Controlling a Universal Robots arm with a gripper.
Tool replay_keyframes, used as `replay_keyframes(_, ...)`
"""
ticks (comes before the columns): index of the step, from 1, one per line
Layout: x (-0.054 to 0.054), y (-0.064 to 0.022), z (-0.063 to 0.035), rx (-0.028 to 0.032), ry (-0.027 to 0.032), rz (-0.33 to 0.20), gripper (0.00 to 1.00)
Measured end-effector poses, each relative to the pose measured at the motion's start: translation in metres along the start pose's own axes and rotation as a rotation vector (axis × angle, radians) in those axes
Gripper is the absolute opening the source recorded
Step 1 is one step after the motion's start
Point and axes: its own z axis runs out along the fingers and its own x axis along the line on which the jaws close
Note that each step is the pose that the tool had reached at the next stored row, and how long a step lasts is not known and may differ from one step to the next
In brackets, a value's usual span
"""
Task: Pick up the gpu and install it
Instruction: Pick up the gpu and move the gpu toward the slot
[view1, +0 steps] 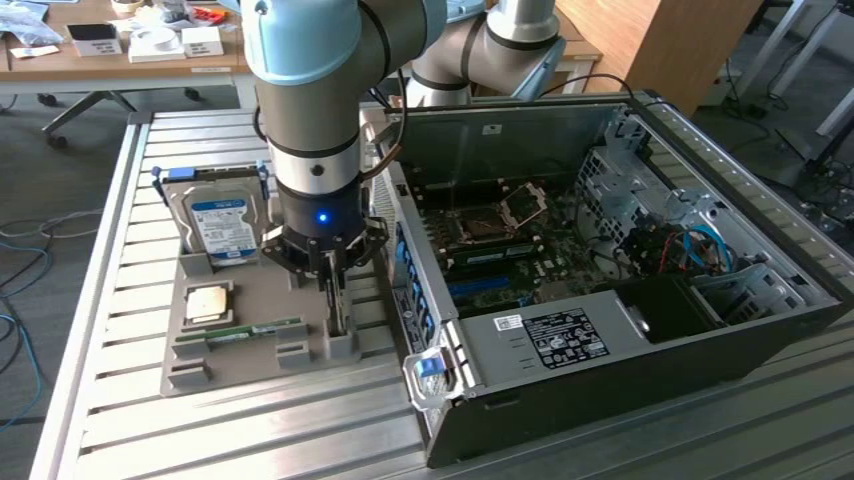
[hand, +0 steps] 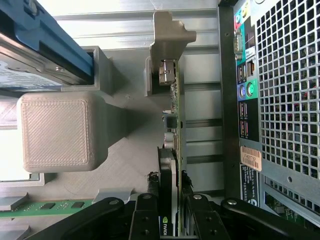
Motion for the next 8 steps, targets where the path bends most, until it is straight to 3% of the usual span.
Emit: replay_keyframes(8,0.0,0.0,0.0,-0.0008,0.0018,-0.033,0.27)
